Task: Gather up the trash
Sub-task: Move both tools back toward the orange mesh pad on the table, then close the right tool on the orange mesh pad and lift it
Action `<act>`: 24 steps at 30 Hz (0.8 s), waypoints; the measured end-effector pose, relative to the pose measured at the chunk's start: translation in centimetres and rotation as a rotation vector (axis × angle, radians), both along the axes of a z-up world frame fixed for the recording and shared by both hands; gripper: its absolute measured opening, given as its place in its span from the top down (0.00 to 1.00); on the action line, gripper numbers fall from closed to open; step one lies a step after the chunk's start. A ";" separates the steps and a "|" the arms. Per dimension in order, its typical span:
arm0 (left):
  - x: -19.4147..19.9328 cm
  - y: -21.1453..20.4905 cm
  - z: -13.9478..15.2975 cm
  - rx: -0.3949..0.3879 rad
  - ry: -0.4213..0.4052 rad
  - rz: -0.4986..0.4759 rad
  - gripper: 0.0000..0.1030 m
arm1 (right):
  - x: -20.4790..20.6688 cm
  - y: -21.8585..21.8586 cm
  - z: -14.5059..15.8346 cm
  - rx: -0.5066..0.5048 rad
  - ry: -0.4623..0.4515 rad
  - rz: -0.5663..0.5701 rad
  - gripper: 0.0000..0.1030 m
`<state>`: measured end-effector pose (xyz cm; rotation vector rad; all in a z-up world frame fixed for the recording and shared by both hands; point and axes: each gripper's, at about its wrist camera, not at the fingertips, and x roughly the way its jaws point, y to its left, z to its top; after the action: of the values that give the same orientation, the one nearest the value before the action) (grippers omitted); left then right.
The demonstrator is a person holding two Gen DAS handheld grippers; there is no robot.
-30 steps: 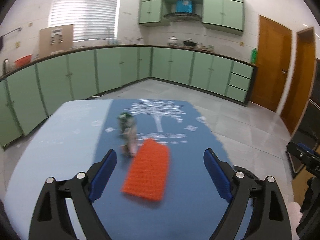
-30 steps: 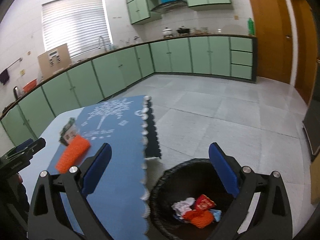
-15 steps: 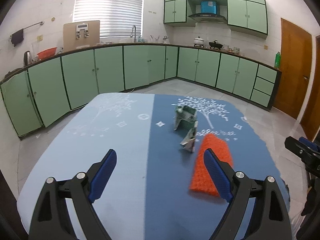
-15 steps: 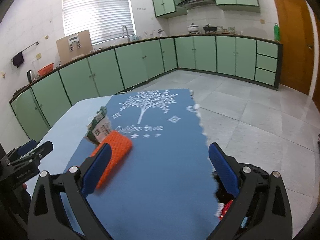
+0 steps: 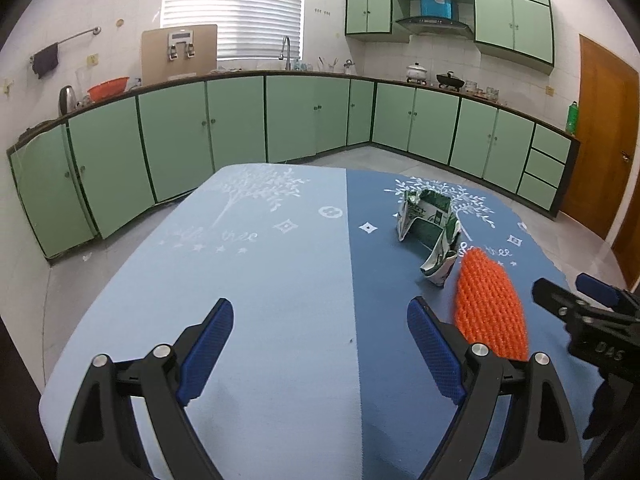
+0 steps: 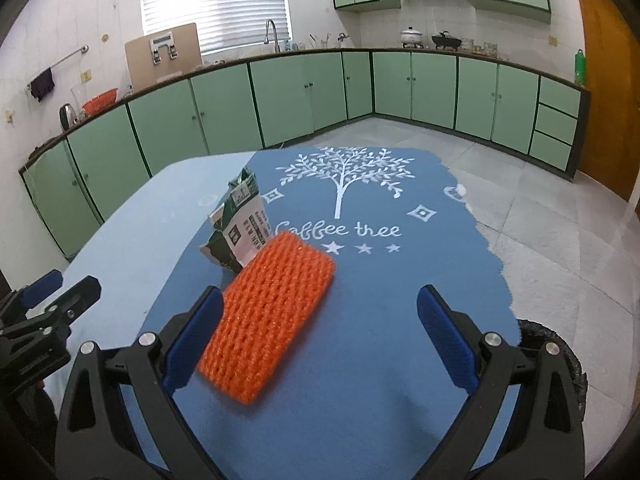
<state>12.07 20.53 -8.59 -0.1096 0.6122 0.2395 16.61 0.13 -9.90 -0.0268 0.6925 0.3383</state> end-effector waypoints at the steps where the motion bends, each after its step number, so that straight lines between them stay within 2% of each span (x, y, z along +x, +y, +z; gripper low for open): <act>1: 0.1 0.1 -0.1 -0.002 0.003 -0.001 0.16 | 0.2 0.3 -0.2 -0.004 0.008 -0.002 0.09; 4: 0.4 0.3 -0.4 0.000 0.011 -0.003 0.16 | 0.6 0.9 -1.0 -0.022 0.025 -0.005 0.15; 9: 1.0 0.6 -1.0 -0.013 0.029 -0.007 0.16 | 1.2 1.3 -2.1 -0.026 0.066 -0.008 0.18; 15: 1.7 1.3 -1.8 -0.028 0.048 -0.001 0.16 | 1.7 2.0 -3.4 -0.044 0.119 0.020 0.27; 18: 1.9 1.4 -2.1 -0.032 0.055 -0.003 0.16 | 1.9 2.4 -3.7 -0.030 0.149 0.052 0.40; 20: 2.0 1.4 -2.3 -0.036 0.058 -0.005 0.16 | 1.9 2.7 -3.8 -0.017 0.165 0.082 0.55; 21: 2.0 1.4 -2.3 -0.037 0.060 -0.005 0.16 | 1.7 2.9 -3.8 -0.010 0.166 0.093 0.58; 23: 2.1 1.4 -2.4 -0.039 0.062 -0.005 0.16 | 1.5 3.1 -3.6 0.000 0.167 0.121 0.75; 24: 2.2 1.4 -2.4 -0.039 0.063 -0.005 0.16 | 1.4 3.2 -3.6 0.005 0.168 0.133 0.79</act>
<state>14.23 21.88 -10.99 -0.1389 0.6797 0.2272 17.98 3.37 -13.50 -0.0403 0.8588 0.4742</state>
